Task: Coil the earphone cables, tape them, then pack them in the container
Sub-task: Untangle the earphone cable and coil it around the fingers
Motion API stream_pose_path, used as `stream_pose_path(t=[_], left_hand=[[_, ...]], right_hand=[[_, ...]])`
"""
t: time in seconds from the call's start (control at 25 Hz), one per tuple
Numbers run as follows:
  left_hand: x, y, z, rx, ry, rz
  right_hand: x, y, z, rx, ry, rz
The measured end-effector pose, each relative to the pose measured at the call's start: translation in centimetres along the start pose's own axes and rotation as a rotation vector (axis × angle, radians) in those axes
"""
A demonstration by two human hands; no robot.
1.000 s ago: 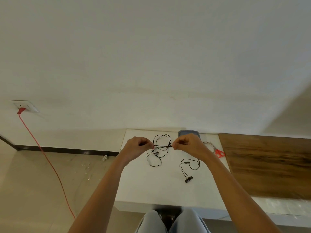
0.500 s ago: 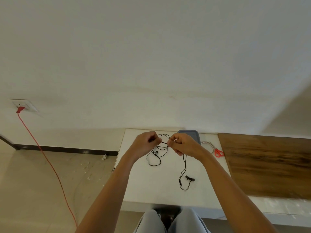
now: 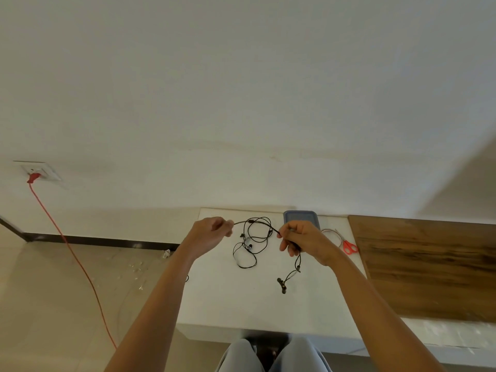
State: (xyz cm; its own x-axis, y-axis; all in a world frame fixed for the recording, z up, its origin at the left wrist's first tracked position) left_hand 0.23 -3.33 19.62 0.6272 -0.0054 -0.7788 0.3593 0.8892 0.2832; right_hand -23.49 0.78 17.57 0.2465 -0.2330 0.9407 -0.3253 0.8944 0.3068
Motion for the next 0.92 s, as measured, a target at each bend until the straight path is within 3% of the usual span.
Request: stream_pose_path(t=[0.16, 0.28, 0.48, 0.68, 0.92], left_hand=[[-2.3, -0.4, -3.8, 0.222, 0.121, -0.053], [-4.0, -0.8, -5.2, 0.288, 0.028, -0.161], [-3.1, -0.9, -1.6, 0.040, -0.035, -0.171], [-2.6, -0.7, 1.9, -0.135, -0.013, -0.145], [-1.9, -0.4, 2.2, -0.125, 0.008, -0.138]], right_hand=[[1.9, -1.5, -3.0, 0.090, 0.032, 0.036], [2.7, -2.3, -4.0, 0.120, 0.026, 0.062], [1.3, -1.9, -3.0, 0.122, 0.079, 0.048], [-0.8, -1.2, -1.8, 0.103, -0.035, 0.037], [-1.2, -1.0, -0.9, 0.044, -0.145, 0.043]])
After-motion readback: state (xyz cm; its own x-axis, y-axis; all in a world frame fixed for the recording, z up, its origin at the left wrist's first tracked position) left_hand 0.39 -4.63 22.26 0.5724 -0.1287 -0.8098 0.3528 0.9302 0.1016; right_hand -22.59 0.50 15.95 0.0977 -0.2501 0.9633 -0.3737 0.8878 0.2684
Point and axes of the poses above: each hand's wrist, its own y-axis away from the middle knuckle, its own z-axis out of the back of the hand, x = y × z, the point moved 7 cm from there along -y, towards the middle knuckle, and after that the axes turned 9 degrees about x, right-handed, at the moved point
